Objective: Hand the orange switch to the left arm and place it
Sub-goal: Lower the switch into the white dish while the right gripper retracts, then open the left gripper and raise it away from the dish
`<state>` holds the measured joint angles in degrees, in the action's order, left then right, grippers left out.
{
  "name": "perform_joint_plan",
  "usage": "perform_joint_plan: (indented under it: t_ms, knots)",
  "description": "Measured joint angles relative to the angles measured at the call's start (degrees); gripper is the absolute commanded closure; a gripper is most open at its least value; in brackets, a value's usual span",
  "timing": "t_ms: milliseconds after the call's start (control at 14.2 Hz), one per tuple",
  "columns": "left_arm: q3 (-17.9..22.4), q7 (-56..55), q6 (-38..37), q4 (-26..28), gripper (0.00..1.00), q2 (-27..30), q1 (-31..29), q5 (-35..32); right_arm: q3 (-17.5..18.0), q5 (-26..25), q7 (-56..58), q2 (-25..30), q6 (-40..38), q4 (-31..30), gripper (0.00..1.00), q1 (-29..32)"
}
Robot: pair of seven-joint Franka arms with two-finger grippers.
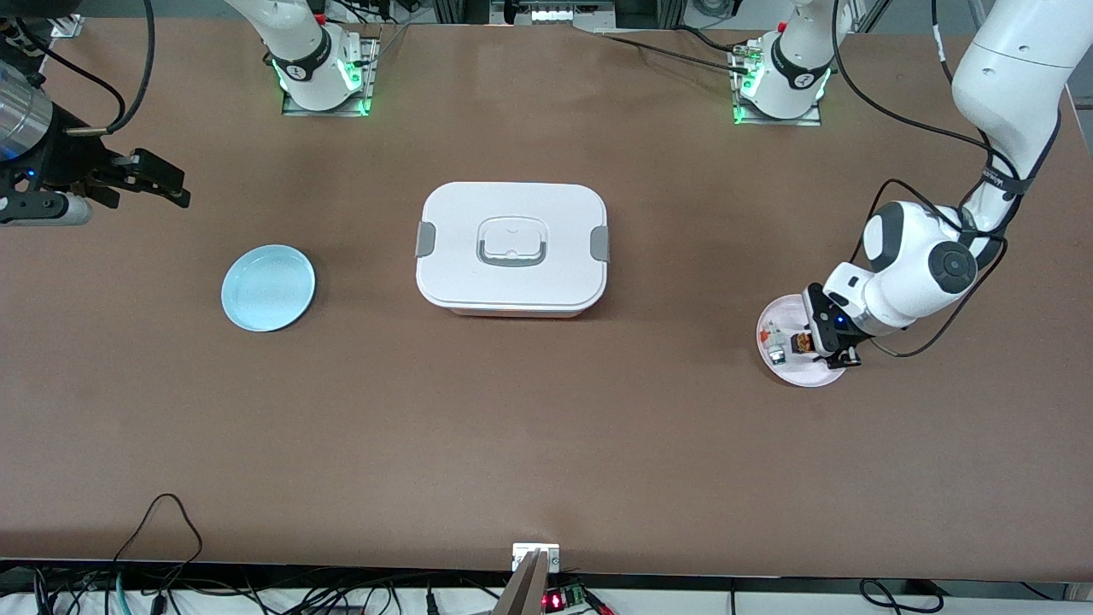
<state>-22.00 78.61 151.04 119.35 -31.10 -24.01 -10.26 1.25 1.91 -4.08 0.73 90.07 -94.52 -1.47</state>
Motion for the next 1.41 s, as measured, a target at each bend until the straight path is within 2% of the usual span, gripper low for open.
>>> perform_joint_plan:
  t_ms: [211, 493, 704, 915, 1197, 1408]
  knots:
    - [-0.2, -0.1, -3.7, -1.4, 0.0, 2.2, -0.1, 0.0, 0.1, -0.2, -1.0, 0.0, 0.1, 0.0, 0.0, 0.0]
    - [-1.5, -5.1, -26.1, -9.6, 0.0, 9.2, -0.3, 0.4, 0.6, -4.0, -1.2, 0.0, 0.2, 0.8, 0.0, -0.8]
    - [-5.0, -15.7, -43.4, -17.9, 0.0, 12.5, -0.4, 0.7, 0.8, -4.5, -1.6, 0.0, 0.2, 0.9, 0.0, -1.3]
    - [-9.0, -29.5, -54.4, -25.5, 0.0, 12.7, -0.3, 1.0, 0.8, -4.7, -1.6, 0.0, 0.2, 1.4, 0.0, -1.4]
    - [-14.8, -50.6, -61.0, -30.4, 0.0, 12.7, 0.0, 1.0, 0.7, -4.7, -1.6, 0.0, 0.3, 1.6, 0.0, -1.4]
    - [-17.3, -59.4, -65.3, -35.2, 0.0, 12.9, 0.1, 1.0, 0.5, -4.7, -1.6, -0.1, 0.5, 2.2, 0.0, -1.4]
